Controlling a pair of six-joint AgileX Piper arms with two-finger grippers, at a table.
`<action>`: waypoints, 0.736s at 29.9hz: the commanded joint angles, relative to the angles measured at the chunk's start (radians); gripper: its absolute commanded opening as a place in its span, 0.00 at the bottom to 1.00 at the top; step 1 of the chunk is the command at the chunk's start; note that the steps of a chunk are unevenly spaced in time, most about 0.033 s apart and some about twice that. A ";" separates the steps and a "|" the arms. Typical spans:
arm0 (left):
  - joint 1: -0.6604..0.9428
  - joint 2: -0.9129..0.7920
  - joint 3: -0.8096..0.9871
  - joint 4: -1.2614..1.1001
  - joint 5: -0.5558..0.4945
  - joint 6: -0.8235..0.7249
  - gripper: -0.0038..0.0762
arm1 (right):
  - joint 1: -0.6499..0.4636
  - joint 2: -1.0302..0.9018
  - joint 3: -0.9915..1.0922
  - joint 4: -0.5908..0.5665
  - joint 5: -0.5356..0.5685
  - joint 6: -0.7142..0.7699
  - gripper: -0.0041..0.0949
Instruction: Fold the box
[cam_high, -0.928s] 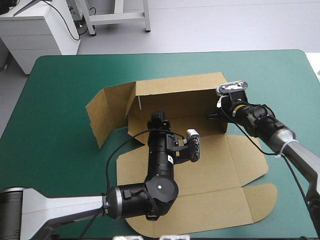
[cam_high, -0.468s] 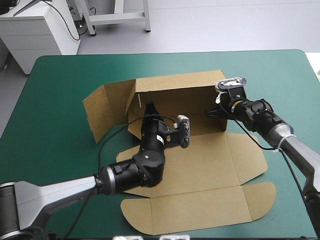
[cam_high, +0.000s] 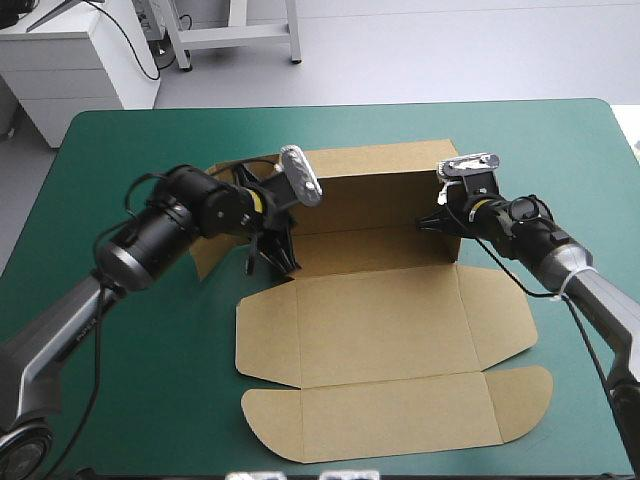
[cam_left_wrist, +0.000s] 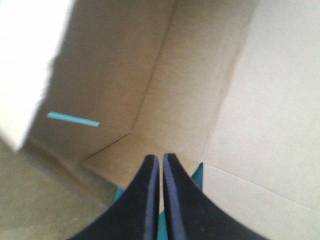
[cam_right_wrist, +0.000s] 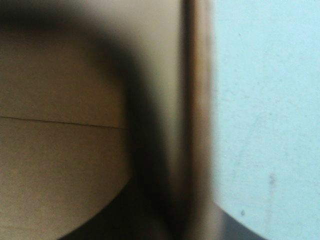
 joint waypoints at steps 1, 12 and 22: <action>0.138 -0.081 -0.040 -0.149 -0.049 0.026 0.06 | -0.016 -0.035 -0.051 -0.021 0.003 -0.018 0.02; 0.792 -0.174 0.090 -0.801 0.138 0.333 0.04 | -0.030 0.050 -0.224 0.123 0.252 -0.195 0.02; 1.028 -0.174 0.188 -0.939 0.157 0.401 0.04 | -0.084 0.105 -0.446 0.237 0.550 -0.243 0.02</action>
